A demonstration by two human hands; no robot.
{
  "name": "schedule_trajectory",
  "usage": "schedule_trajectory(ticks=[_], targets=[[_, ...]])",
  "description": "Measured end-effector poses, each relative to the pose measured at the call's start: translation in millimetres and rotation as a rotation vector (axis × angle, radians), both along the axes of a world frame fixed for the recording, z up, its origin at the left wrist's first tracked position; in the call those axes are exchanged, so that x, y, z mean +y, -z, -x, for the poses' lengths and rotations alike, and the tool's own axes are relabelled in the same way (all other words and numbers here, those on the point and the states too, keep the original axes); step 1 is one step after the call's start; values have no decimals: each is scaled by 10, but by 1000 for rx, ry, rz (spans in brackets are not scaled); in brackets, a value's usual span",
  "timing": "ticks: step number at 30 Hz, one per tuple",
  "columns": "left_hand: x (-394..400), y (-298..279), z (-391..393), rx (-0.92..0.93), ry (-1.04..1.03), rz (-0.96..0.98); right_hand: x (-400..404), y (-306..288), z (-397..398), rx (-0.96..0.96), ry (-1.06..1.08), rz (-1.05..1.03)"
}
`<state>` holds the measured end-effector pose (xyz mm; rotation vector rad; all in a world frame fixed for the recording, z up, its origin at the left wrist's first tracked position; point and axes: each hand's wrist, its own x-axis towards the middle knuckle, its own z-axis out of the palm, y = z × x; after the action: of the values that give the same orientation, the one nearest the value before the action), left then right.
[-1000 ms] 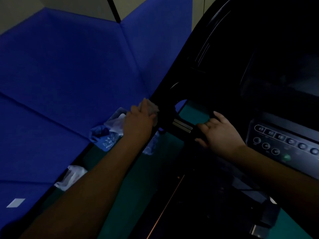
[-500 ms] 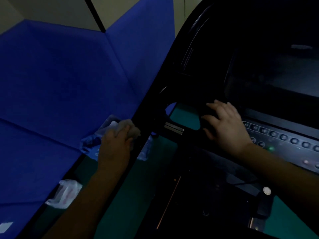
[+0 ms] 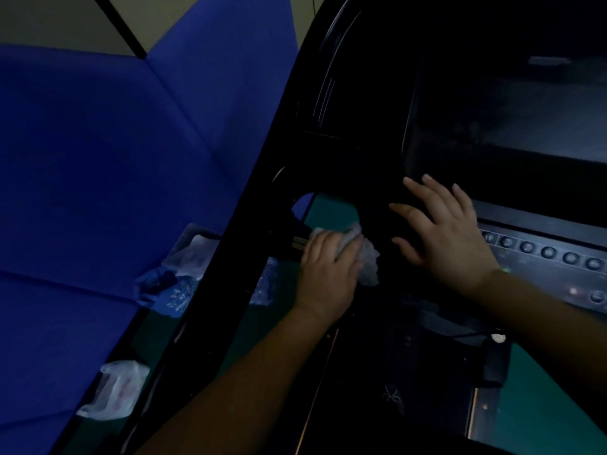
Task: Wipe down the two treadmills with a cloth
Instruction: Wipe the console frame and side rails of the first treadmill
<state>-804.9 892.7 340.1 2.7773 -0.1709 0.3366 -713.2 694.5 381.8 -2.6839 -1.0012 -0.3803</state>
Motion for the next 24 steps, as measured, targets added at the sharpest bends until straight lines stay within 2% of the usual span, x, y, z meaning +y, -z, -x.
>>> schedule_trajectory(ticks=[3, 6, 9, 12, 14, 16, 20, 24], targets=[[422, -62, -70, -2, 46, -75, 0, -1, -1, -3, -1, 3], [715, -61, -63, 24, -106, -104, 3, -5, 8, -6, 1, -1], [421, -19, -34, 94, -241, 34, 5, -19, 10, -5, 6, 3], [44, -29, 2, 65, -134, 55, 8, -21, 8, -2, -1, 4], [154, -21, -8, 62, -21, -41, 14, -29, 13, -2, -5, 4], [415, -17, -35, 109, -14, -92, 18, -40, 21, -2, -5, 5], [624, -185, 61, 192, -344, 100, 36, -50, 23, 15, 17, -8], [564, -500, 275, 137, -441, 216, 177, -39, 89, 26, 10, -124]])
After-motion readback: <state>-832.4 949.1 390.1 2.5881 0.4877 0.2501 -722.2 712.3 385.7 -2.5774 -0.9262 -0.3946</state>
